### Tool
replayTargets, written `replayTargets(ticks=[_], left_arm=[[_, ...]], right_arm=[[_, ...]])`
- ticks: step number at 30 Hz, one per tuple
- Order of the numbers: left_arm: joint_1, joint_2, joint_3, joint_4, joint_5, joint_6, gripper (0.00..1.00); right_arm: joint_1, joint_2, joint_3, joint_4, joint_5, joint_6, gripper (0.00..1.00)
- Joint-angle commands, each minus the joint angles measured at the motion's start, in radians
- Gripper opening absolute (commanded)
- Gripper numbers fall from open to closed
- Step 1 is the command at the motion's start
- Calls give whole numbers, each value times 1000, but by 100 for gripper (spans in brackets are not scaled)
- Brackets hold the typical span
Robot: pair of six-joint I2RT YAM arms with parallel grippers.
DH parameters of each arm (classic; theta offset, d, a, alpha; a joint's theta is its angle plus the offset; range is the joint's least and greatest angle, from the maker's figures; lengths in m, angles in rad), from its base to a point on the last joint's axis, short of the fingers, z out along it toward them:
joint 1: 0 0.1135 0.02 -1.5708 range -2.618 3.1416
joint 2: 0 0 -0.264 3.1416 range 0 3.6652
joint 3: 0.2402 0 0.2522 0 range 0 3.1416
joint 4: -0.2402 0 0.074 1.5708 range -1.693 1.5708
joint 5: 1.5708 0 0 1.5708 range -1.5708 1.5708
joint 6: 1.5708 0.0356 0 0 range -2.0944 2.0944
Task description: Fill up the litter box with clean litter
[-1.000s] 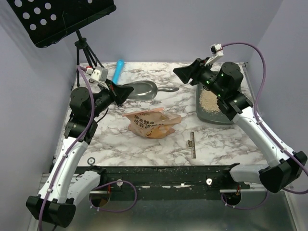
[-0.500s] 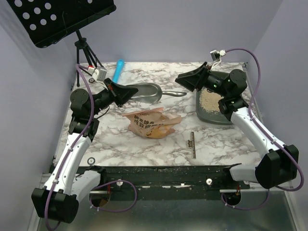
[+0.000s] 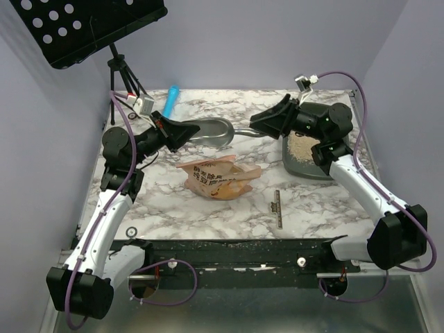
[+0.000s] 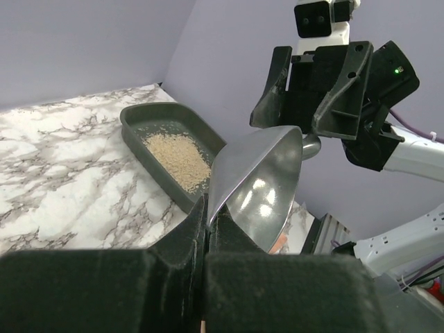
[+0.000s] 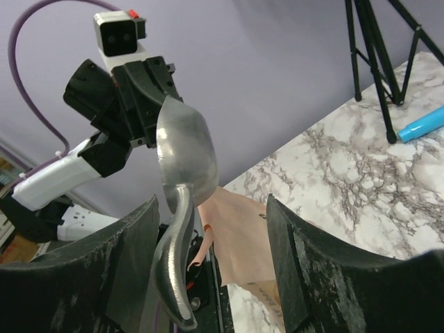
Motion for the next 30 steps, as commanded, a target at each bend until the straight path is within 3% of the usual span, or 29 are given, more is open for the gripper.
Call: replayTargets(ticks=[1, 11, 22, 30], left_arm=[[7, 3, 12, 72, -8, -23, 0], [7, -13, 18, 38, -60, -18, 0], [7, -17, 9, 32, -69, -10, 0], [7, -16, 15, 24, -79, -4, 0]], right_arm=[[41, -7, 15, 11, -44, 0, 71], [93, -2, 34, 8, -41, -5, 67], [102, -12, 48, -21, -27, -31, 49], [102, -21, 41, -59, -27, -59, 45]])
